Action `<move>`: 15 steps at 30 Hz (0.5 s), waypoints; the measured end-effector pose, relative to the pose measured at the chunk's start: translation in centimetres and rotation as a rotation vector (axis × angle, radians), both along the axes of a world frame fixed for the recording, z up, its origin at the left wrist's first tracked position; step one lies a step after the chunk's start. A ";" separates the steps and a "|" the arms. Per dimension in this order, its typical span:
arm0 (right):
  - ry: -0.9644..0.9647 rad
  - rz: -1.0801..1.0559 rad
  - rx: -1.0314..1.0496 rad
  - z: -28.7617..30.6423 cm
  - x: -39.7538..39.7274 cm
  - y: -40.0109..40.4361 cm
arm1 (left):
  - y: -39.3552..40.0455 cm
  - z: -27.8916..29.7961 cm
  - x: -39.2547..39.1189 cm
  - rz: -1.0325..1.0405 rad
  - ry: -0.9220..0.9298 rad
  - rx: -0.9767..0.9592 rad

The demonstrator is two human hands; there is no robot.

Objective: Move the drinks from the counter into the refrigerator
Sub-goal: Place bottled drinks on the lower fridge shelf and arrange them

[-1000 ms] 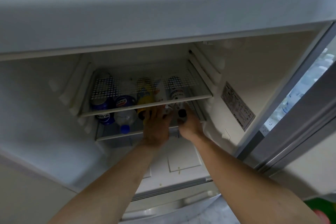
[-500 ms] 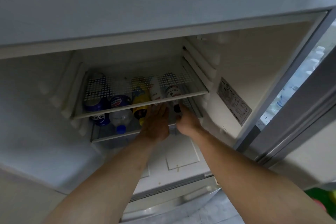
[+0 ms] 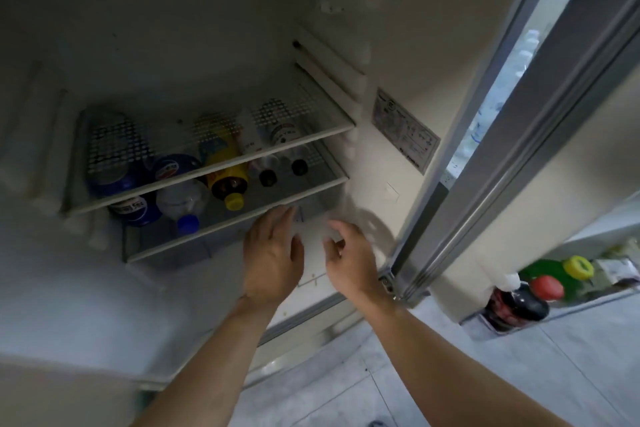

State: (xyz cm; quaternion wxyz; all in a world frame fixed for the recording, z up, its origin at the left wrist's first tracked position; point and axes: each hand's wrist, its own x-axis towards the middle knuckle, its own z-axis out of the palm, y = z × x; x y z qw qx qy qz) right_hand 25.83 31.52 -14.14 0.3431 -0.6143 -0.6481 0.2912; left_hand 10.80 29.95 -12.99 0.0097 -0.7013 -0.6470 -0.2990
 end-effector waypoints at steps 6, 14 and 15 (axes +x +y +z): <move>0.019 -0.085 -0.111 -2.1 3.0 -4.6 | -5.0 -3.0 1.8 -0.056 -0.188 0.158; 0.122 -0.295 -0.124 -4.6 11.1 -14.1 | -10.2 -5.5 8.3 -0.221 -0.325 0.014; 0.114 -0.362 -0.126 -5.0 12.8 -15.9 | -11.2 -6.3 9.6 -0.219 -0.360 -0.049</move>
